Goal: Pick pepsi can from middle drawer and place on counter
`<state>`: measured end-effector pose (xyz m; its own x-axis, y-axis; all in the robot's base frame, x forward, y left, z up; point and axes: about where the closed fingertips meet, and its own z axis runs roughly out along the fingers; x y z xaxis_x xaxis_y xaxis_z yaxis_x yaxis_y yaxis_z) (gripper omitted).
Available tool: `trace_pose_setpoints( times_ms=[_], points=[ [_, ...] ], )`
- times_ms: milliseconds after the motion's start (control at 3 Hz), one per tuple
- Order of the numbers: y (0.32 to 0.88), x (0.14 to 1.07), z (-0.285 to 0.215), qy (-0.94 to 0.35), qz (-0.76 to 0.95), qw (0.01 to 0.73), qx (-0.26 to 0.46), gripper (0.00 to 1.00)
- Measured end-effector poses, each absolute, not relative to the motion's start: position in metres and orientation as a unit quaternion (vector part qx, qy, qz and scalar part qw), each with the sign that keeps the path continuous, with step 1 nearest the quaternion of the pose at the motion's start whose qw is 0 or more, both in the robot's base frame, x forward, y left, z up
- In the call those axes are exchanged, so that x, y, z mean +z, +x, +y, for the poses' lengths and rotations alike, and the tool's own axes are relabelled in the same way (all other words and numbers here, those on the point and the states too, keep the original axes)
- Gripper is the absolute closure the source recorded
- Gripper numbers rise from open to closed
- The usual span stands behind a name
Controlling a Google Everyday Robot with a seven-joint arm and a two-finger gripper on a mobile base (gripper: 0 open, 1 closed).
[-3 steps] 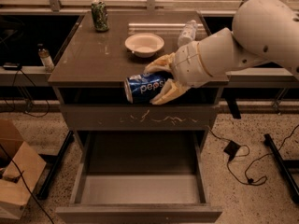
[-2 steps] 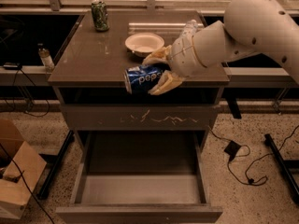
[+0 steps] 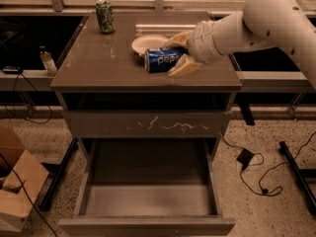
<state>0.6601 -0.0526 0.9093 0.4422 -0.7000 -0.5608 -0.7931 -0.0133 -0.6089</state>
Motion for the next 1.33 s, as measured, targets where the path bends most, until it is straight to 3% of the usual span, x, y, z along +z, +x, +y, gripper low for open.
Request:
trace_pose_setpoints(
  times_ms=[333, 1000, 1333],
  points=[
    [0.703, 0.907, -0.085, -0.671, 0.555, 0.490, 0.040, 0.99],
    [0.751, 0.867, -0.102, -0.645, 0.587, 0.486, 0.061, 0.53],
    [0.754, 0.867, -0.103, -0.644, 0.587, 0.487, 0.061, 0.22]
  ],
)
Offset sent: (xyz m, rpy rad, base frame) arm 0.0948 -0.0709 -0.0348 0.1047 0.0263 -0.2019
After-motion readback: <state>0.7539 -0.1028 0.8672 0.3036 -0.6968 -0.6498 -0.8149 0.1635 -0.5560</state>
